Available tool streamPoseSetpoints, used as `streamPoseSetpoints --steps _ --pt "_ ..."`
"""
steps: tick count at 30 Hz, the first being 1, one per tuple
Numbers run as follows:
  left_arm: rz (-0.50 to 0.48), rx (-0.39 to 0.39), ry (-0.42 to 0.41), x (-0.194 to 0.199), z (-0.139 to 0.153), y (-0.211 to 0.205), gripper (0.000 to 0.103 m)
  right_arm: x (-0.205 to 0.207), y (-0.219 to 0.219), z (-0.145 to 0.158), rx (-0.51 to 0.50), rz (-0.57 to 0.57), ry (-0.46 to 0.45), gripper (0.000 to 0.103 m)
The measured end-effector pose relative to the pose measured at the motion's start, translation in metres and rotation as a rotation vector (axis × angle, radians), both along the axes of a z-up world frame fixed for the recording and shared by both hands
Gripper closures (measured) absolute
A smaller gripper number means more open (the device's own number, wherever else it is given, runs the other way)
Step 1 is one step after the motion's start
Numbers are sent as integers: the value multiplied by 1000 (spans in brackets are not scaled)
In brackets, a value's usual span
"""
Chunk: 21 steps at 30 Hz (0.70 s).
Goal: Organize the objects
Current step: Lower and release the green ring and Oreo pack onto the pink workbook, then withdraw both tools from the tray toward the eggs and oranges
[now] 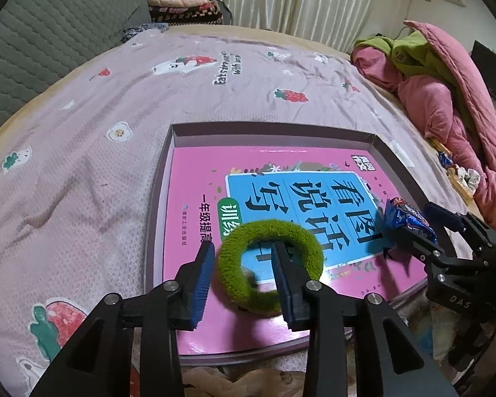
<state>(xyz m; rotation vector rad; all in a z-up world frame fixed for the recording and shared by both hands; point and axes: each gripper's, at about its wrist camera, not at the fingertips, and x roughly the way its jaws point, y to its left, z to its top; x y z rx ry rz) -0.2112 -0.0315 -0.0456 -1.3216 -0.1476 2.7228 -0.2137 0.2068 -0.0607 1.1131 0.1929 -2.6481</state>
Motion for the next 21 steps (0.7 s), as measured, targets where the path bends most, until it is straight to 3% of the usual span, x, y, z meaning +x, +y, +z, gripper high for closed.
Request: streamPoseSetpoints --steps 21 --pt "-2 -65 98 22 27 10 50 22 7 34 -61 -1 145 22"
